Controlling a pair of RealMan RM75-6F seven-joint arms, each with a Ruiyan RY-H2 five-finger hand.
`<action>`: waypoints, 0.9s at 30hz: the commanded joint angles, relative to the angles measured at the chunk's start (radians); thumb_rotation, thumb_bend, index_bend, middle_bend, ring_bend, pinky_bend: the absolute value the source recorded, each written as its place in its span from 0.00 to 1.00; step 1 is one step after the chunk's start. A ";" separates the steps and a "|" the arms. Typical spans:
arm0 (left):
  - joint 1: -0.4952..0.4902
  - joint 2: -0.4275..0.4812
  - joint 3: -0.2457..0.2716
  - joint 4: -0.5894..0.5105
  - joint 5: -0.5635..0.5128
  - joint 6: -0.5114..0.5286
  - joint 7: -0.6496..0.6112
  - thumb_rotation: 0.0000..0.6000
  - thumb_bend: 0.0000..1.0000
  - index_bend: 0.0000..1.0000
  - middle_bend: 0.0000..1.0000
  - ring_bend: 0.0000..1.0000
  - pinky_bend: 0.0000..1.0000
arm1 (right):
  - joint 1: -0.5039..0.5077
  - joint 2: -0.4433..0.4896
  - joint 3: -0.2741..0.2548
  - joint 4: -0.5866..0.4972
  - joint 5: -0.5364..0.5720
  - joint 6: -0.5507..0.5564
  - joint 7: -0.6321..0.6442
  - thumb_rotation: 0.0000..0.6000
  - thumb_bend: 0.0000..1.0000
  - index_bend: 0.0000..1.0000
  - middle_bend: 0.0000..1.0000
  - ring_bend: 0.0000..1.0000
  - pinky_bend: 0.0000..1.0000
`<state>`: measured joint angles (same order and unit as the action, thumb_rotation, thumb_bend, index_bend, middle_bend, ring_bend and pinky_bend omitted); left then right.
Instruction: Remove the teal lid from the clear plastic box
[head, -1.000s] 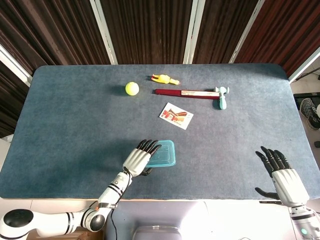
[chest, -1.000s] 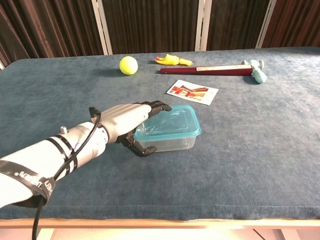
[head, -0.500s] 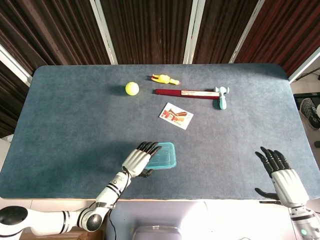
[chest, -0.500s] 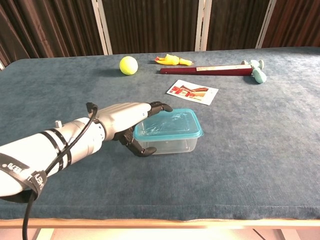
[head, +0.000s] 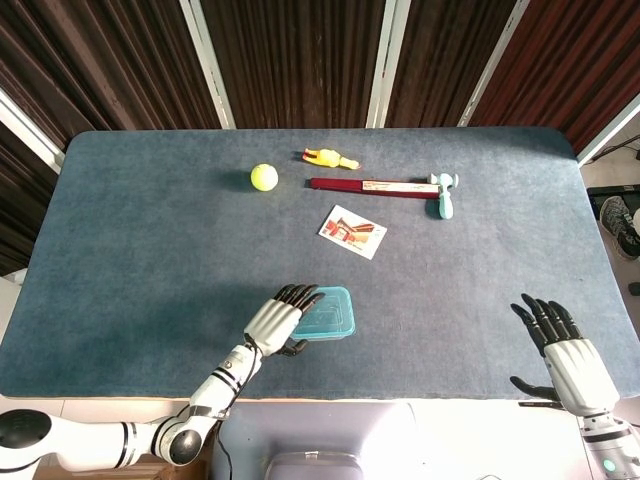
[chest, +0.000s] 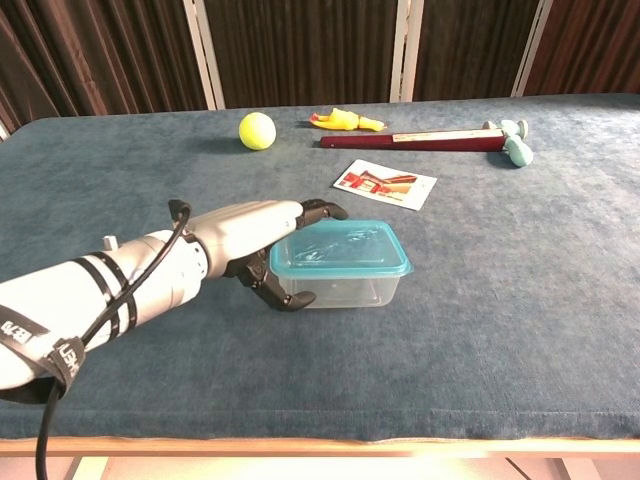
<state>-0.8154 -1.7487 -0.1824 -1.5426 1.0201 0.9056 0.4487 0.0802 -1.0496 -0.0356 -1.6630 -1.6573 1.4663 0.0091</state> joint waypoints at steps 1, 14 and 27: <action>-0.005 0.014 0.002 -0.017 -0.013 -0.013 -0.005 1.00 0.44 0.00 0.00 0.00 0.10 | 0.000 0.000 0.001 0.000 0.001 0.001 0.000 1.00 0.18 0.00 0.00 0.00 0.00; 0.032 0.005 0.063 -0.006 0.070 0.074 -0.036 1.00 0.44 0.00 0.01 0.00 0.13 | 0.006 -0.014 -0.001 0.010 -0.024 0.003 -0.013 1.00 0.18 0.00 0.00 0.00 0.00; 0.084 -0.091 0.144 0.093 0.268 0.160 -0.079 1.00 0.44 0.00 0.09 0.04 0.16 | 0.177 -0.141 0.038 0.057 -0.091 -0.189 -0.096 1.00 0.22 0.07 0.00 0.00 0.00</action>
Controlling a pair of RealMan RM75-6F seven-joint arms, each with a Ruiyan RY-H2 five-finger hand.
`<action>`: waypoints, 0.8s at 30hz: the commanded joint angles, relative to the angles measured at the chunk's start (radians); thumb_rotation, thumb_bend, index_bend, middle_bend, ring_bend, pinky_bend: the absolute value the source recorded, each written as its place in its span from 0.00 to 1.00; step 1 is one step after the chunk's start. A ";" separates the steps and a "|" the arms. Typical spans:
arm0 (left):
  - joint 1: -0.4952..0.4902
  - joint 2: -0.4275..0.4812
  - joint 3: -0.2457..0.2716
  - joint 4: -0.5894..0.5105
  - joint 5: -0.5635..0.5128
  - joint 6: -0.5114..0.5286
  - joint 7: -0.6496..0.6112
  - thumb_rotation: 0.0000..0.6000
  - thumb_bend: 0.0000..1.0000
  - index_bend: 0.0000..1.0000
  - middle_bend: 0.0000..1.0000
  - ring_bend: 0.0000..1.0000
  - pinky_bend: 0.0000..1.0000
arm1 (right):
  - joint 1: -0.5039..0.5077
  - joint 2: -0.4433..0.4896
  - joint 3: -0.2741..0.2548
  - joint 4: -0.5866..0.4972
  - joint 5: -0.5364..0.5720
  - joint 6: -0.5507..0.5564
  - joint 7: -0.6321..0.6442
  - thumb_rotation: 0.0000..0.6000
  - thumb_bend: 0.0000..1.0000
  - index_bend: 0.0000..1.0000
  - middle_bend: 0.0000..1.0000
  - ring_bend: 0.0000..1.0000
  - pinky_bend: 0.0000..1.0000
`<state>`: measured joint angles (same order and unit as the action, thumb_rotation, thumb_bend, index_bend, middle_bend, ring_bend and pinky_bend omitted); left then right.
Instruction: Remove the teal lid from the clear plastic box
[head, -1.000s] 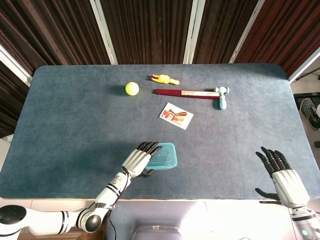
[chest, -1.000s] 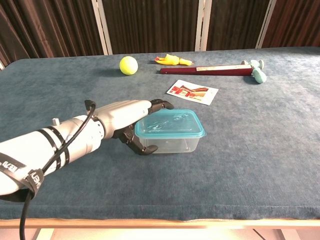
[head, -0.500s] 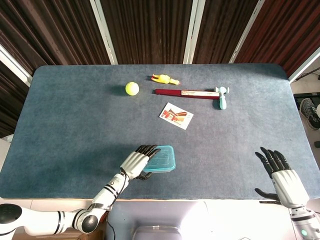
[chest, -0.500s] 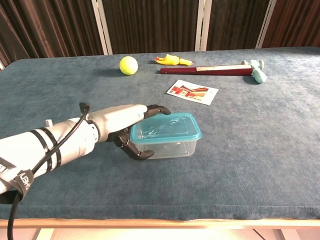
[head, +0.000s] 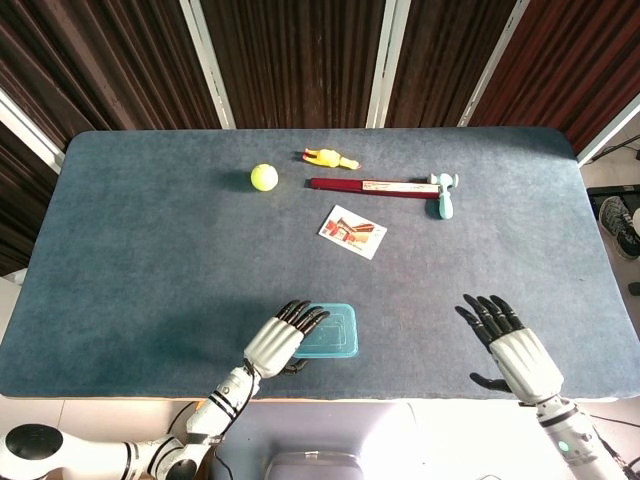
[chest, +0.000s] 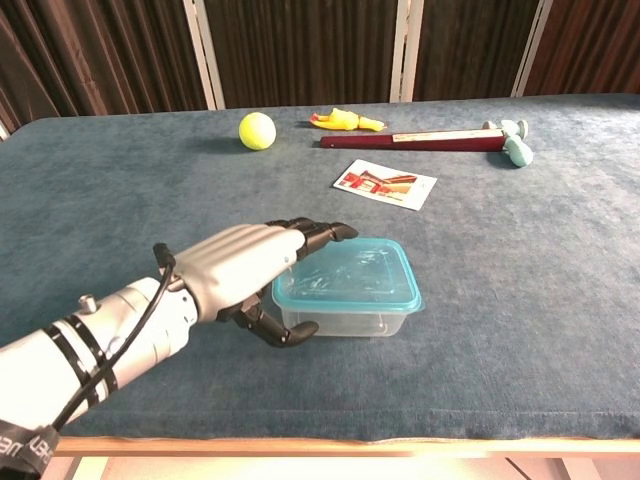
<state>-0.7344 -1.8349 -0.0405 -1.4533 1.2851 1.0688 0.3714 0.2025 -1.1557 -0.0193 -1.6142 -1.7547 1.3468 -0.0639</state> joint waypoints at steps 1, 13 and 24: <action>0.005 -0.008 0.005 0.008 0.006 -0.007 -0.001 1.00 0.44 0.00 0.09 0.04 0.16 | 0.080 -0.050 0.031 0.009 0.018 -0.106 -0.029 1.00 0.23 0.09 0.00 0.00 0.00; 0.026 -0.018 0.000 0.033 0.033 -0.011 -0.013 1.00 0.44 0.00 0.10 0.05 0.16 | 0.247 -0.242 0.057 0.093 -0.019 -0.224 0.003 1.00 0.32 0.36 0.00 0.00 0.00; 0.036 -0.021 -0.004 0.040 0.054 -0.007 0.004 1.00 0.44 0.00 0.10 0.05 0.16 | 0.325 -0.325 0.048 0.133 -0.018 -0.277 0.047 1.00 0.40 0.53 0.00 0.00 0.00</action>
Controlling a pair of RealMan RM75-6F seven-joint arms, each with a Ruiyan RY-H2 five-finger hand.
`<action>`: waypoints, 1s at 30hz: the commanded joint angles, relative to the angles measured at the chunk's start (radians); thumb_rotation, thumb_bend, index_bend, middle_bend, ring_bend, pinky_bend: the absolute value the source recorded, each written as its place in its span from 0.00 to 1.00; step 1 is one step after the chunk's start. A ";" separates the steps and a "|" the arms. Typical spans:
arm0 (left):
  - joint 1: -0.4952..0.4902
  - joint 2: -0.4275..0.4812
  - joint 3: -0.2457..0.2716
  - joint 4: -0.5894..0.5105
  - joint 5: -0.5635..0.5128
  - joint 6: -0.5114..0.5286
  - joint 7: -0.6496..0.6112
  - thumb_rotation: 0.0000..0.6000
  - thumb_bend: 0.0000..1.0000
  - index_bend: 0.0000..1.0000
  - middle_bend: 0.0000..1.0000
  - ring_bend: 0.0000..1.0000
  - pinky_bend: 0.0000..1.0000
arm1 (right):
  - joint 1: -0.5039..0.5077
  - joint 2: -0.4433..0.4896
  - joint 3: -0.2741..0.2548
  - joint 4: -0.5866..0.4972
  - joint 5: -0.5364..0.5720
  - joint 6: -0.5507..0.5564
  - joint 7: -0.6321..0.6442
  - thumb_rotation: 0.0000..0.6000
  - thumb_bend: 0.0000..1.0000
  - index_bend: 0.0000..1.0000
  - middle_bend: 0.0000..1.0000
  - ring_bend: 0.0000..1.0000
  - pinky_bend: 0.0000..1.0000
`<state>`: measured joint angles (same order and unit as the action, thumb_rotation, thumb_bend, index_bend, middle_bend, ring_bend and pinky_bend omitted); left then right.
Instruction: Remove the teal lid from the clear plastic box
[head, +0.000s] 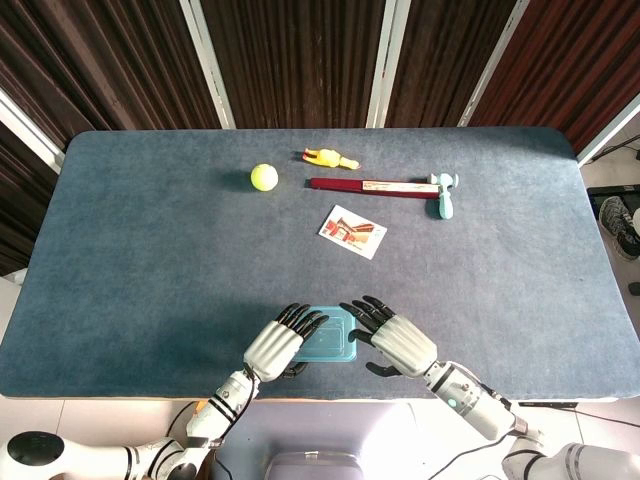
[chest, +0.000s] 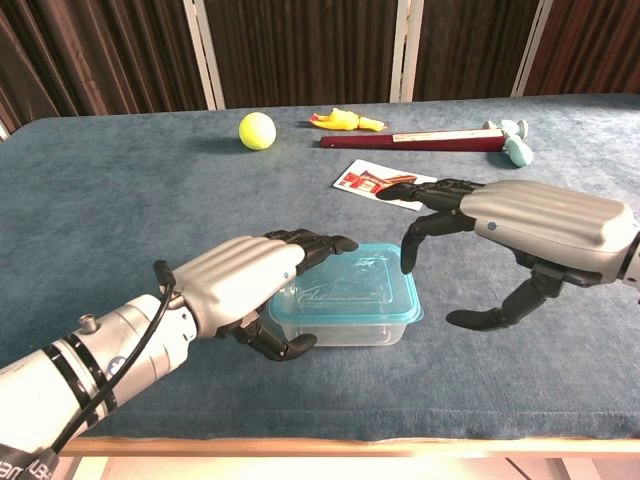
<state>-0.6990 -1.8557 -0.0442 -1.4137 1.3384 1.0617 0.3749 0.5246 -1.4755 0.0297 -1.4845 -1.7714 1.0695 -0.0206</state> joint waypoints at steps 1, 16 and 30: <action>0.001 -0.001 0.000 0.001 0.001 0.000 0.001 1.00 0.44 0.00 0.10 0.05 0.16 | 0.004 -0.007 -0.001 0.006 -0.001 0.001 0.004 1.00 0.41 0.54 0.01 0.00 0.00; 0.010 -0.009 -0.007 0.019 0.013 -0.016 -0.003 1.00 0.44 0.00 0.10 0.05 0.16 | 0.040 -0.076 -0.017 0.065 0.032 -0.008 -0.046 1.00 0.42 0.56 0.01 0.00 0.00; 0.018 -0.005 -0.008 0.017 0.030 -0.019 -0.002 1.00 0.44 0.00 0.10 0.05 0.16 | 0.058 -0.096 -0.022 0.068 0.061 0.001 -0.065 1.00 0.42 0.58 0.02 0.00 0.00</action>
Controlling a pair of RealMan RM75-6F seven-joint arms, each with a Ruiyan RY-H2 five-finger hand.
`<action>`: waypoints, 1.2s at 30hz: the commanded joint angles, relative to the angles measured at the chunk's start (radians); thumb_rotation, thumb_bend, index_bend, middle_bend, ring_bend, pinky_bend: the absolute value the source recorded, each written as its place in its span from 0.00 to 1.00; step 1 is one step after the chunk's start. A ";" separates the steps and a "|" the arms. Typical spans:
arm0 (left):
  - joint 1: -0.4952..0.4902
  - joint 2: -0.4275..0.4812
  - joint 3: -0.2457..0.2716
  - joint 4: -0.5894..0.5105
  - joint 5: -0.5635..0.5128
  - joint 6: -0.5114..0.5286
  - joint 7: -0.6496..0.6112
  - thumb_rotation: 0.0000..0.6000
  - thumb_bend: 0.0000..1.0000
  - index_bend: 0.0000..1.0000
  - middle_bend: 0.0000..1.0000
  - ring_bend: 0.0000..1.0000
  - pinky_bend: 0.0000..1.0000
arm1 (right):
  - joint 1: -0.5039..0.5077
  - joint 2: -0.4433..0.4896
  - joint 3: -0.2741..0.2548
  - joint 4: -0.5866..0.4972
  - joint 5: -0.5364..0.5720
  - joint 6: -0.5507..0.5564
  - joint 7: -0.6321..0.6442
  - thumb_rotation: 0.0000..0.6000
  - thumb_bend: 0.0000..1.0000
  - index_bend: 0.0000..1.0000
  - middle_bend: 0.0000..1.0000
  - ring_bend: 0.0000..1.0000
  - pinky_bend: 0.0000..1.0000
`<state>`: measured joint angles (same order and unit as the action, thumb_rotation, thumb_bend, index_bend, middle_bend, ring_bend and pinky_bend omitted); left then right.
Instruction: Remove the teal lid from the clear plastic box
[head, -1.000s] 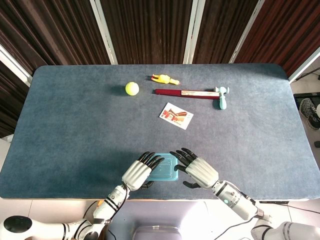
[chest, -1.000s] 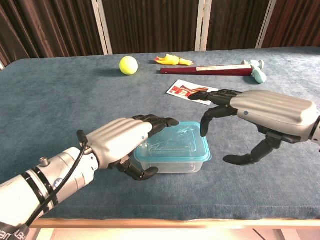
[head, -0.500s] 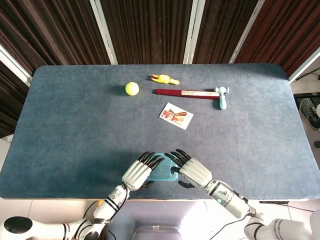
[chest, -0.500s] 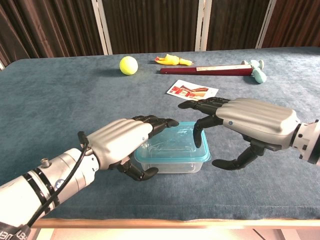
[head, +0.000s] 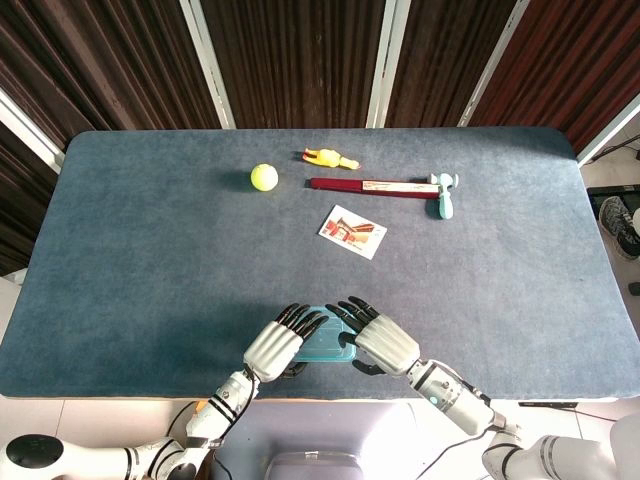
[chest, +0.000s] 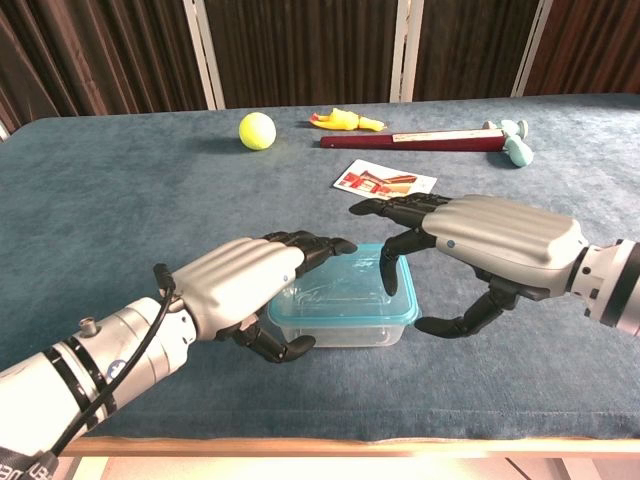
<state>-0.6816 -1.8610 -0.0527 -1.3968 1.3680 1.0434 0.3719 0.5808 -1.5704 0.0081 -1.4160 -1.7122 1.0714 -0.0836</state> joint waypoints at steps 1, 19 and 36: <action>0.001 0.000 -0.001 -0.001 0.001 -0.001 0.001 1.00 0.44 0.00 0.10 0.05 0.16 | 0.003 -0.003 -0.003 -0.002 0.003 -0.002 -0.003 1.00 0.42 0.58 0.02 0.00 0.00; 0.002 -0.006 -0.007 0.008 0.000 -0.019 0.005 1.00 0.44 0.00 0.10 0.05 0.16 | 0.018 -0.008 -0.019 -0.003 0.020 0.001 -0.007 1.00 0.42 0.58 0.02 0.00 0.00; 0.005 -0.004 -0.010 0.008 0.003 -0.025 0.004 1.00 0.44 0.00 0.10 0.05 0.16 | 0.025 -0.016 -0.024 -0.002 0.038 0.002 -0.024 1.00 0.42 0.59 0.02 0.00 0.00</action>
<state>-0.6763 -1.8648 -0.0627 -1.3890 1.3711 1.0187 0.3754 0.6057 -1.5862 -0.0154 -1.4182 -1.6745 1.0731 -0.1073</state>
